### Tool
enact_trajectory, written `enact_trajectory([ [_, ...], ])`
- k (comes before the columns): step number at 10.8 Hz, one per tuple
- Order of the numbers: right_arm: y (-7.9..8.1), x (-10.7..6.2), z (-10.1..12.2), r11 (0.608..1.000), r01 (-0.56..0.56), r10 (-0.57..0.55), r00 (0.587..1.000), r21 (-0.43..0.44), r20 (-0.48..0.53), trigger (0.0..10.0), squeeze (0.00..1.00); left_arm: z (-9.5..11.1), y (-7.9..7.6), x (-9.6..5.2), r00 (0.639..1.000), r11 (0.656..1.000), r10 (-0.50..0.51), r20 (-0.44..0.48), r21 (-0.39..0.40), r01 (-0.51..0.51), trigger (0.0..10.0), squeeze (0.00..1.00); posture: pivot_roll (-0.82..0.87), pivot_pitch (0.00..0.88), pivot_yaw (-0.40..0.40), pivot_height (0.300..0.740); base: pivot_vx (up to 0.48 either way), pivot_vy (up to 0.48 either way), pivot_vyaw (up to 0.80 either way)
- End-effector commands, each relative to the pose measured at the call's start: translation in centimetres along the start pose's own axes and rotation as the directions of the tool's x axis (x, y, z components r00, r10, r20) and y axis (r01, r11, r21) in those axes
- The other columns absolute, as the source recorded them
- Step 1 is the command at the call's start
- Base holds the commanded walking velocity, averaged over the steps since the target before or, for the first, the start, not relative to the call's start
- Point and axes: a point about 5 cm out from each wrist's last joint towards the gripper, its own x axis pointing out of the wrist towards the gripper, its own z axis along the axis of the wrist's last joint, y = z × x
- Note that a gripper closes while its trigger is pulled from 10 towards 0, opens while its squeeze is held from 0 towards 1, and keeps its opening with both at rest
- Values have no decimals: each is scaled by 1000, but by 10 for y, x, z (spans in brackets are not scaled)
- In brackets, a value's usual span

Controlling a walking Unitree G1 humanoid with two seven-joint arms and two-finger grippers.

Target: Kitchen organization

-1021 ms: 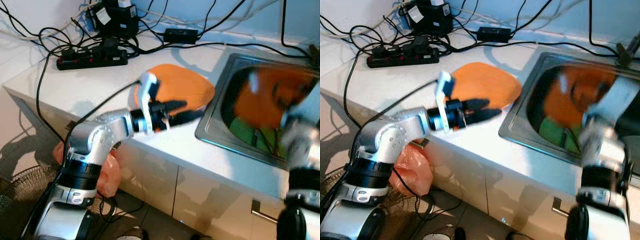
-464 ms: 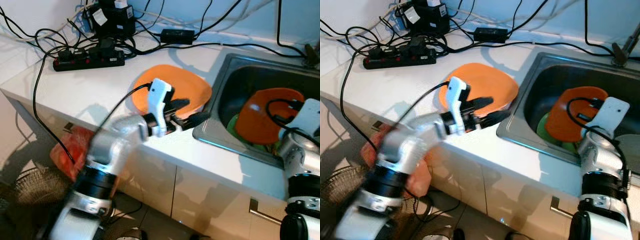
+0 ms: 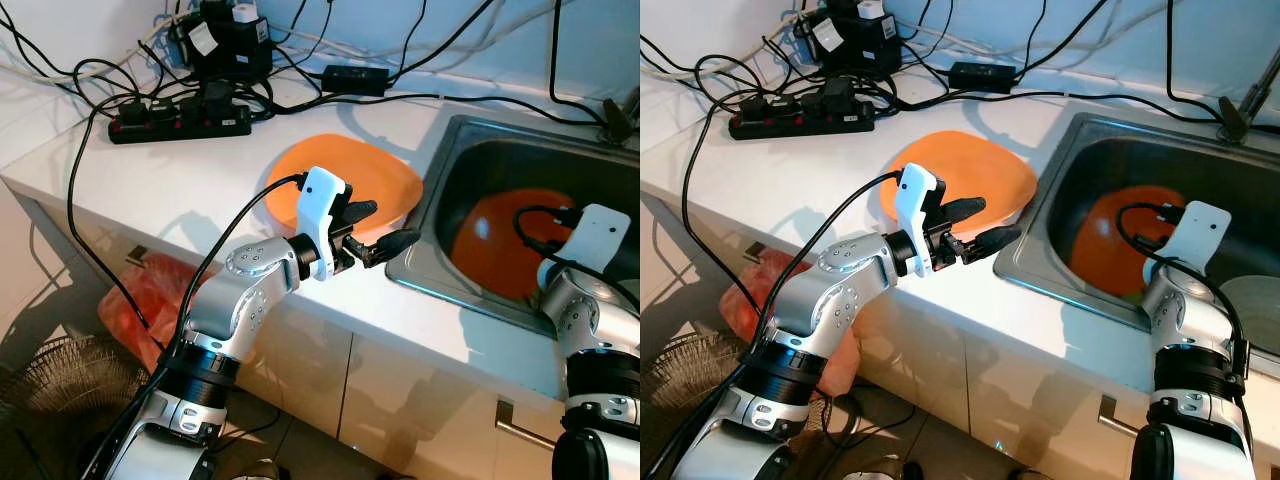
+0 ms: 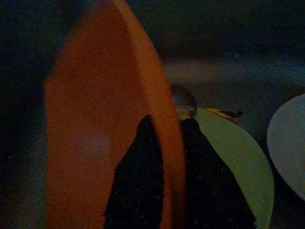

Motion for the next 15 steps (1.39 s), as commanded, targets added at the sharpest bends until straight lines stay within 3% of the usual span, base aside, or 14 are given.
enact_trajectory([
  [1, 1, 0, -16, 1000, -10, 9, 998, -18, -58, 10000, 1000, -4, 0, -1, 1000, 1000, -3, -20, 8, 3, 10000, 584, 62, 59, 36, 740, 0, 0, 0],
  [4, -4, -2, -3, 994, 28, -26, 999, -103, 21, 10000, 1000, -1, 5, -4, 1000, 998, 28, -12, 57, -27, 10000, 592, 63, 54, 31, 740, 0, 0, 0],
  [5, -1, -5, 1, 997, 15, -12, 999, -82, 31, 10000, 1000, 4, 10, -5, 997, 994, 76, 10, 77, -76, 10000, 600, 63, 55, 31, 740, 0, 0, 0],
  [6, 3, -8, 10, 997, -1, 6, 998, -80, 65, 10000, 1000, 10, 16, -7, 991, 986, 129, 42, 101, -133, 10000, 725, 64, 56, 32, 740, 0, 0, 0],
  [7, 11, -13, 22, 996, -39, 49, 992, -86, 118, 10000, 1000, 21, 25, -10, 975, 970, 200, 92, 121, -211, 10000, 996, 63, 58, 33, 740, 0, 0, 0],
  [9, 34, -24, 45, 986, -159, 168, 960, -57, 223, 10000, 1000, 41, 46, -19, 911, 912, 365, 191, 123, -391, 10000, 1000, 63, 60, 37, 740, 0, 0, 0],
  [10, 55, -35, 57, 956, -290, 290, 917, -38, 273, 10000, 47, 54, 67, -31, 824, 839, 509, 248, 70, -539, 10000, 1000, 64, 61, 37, 740, 0, 0, 0],
  [11, 73, -46, 60, 912, -407, 405, 867, -56, 292, 10000, 0, 55, 84, -45, 738, 763, 624, 255, 4, -647, 10000, 0, 68, 63, 35, 740, 0, 0, 0],
  [12, 86, -57, 62, 861, -502, 499, 810, -74, 308, 10000, 0, 51, 96, -58, 670, 694, 707, 225, -39, -719, 10000, 0, 68, 65, 36, 740, 0, 0, 0],
  [13, 105, -78, 60, 749, -642, 660, 700, -165, 271, 10000, 0, 41, 105, -65, 621, 641, 765, 169, -105, -761, 10000, 0, 67, 66, 37, 740, 0, 0, 0],
  [14, 110, -87, 55, 696, -687, 718, 656, -209, 234, 10000, 0, 38, 107, -65, 613, 630, 776, 150, -126, -766, 10000, 0, 64, 67, 37, 740, 0, 0, 0],
  [15, 115, -98, 46, 616, -739, 786, 598, -272, 156, 10000, 0, 32, 109, -64, 608, 618, 786, 114, -173, -767, 10000, 0, 62, 69, 36, 740, 0, 0, 0],
])
